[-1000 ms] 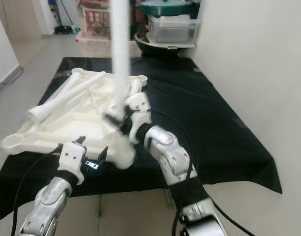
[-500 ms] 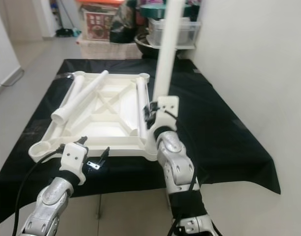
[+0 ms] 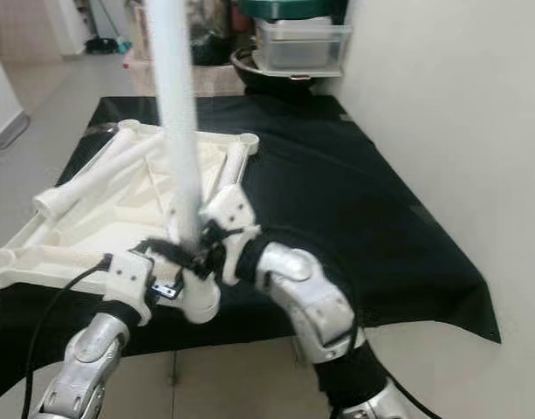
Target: Building children table
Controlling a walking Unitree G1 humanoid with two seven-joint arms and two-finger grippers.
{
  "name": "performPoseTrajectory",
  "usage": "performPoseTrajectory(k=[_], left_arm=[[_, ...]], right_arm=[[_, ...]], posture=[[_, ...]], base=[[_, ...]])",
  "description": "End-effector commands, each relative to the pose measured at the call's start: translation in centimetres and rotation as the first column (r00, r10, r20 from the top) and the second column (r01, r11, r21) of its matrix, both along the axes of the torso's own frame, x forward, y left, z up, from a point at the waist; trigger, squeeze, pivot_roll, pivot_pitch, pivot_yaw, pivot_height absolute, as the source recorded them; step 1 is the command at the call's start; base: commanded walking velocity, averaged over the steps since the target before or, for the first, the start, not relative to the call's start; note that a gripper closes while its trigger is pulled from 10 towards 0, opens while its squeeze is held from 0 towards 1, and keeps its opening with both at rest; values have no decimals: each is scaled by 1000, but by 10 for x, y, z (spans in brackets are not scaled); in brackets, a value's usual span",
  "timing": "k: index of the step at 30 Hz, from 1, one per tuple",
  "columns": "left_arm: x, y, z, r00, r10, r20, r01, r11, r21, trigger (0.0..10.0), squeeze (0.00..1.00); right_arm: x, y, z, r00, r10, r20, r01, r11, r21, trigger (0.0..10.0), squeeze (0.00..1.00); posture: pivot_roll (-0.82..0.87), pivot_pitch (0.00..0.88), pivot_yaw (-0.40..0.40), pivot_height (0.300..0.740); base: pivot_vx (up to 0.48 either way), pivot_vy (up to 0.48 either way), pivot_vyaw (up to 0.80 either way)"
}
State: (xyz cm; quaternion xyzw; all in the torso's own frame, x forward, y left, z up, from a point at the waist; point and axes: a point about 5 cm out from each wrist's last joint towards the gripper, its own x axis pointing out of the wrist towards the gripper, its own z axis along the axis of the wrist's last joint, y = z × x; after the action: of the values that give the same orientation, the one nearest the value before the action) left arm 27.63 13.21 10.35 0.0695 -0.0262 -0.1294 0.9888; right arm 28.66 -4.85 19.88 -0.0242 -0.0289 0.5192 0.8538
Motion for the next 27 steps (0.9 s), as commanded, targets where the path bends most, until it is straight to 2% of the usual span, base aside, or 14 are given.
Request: performPoseTrajectory(k=[1,2,4,7,10,17,18,19,21,22,23,25,26,27], left_arm=[[-2,1,-2,1000,3,-6,-3,1000,-1,10000,0],[-2,1,-2,1000,3,-6,-3,1000,-1,10000,0],[-2,2,-2,1000,5,-6,-5,1000,3,10000,0],[-3,2,-2,1000,3,-7,-3,1000,5,10000,0],[-1,-1,-2,1000,-7,-7,7,1000,5,10000,0],[0,-1,-2,1000,-12,-7,12,1000,3,10000,0],[0,-1,-2,1000,-12,-7,12,1000,3,10000,0],[0,-1,-2,1000,-14,-8,14,1000,4,10000,0],[0,-1,-2,1000,-15,-8,15,1000,5,10000,0],[0,-2,-3,1000,-20,-9,20,1000,5,10000,0],[0,-3,-3,1000,-21,-10,21,1000,4,10000,0],[1,-4,-3,1000,-24,-9,24,1000,3,10000,0],[2,-4,-2,1000,-24,-7,24,1000,2,10000,0],[2,-4,-2,1000,-24,-7,24,1000,2,10000,0]], right_arm=[[2,2,-6,1000,-14,-14,14,1000,-8,10000,0],[2,2,-6,1000,-14,-14,14,1000,-8,10000,0],[26,-10,-13,964,-253,-86,254,967,2,0,0],[39,-23,-18,905,-407,-126,410,912,-6,0,0],[57,-64,-35,648,-735,-198,738,671,-75,0,0],[49,-91,-52,382,-897,-224,900,416,-132,0,0],[49,-91,-52,382,-897,-224,900,416,-132,0,0],[45,-77,-51,438,-869,-228,875,471,-115,10000,0],[43,-69,-49,480,-848,-225,854,510,-99,10000,0],[37,-47,-38,604,-761,-239,783,621,2,10000,0],[37,-43,-32,628,-741,-240,768,639,38,10000,1000],[37,-39,-26,657,-718,-230,747,662,67,10000,1000],[38,-36,-20,700,-677,-227,707,701,92,10000,541],[38,-36,-20,700,-677,-227,707,701,92,10000,541]], posture=[[23,0,-79,740],[23,0,-79,740],[22,0,-72,740],[15,0,-65,740],[8,0,-61,740],[1,0,-53,740],[1,0,-53,740],[-4,0,-49,740],[-4,0,-49,740],[-6,0,-48,740],[-6,0,-48,740],[-5,0,-50,740],[-4,0,-52,740],[-4,0,-52,740]], base=[[0,0,0],[0,0,0],[0,0,0],[0,0,0],[0,0,0],[0,0,0],[0,0,0],[0,0,0],[0,0,0],[0,0,0],[0,0,0],[0,0,0],[0,0,0],[0,0,0]])
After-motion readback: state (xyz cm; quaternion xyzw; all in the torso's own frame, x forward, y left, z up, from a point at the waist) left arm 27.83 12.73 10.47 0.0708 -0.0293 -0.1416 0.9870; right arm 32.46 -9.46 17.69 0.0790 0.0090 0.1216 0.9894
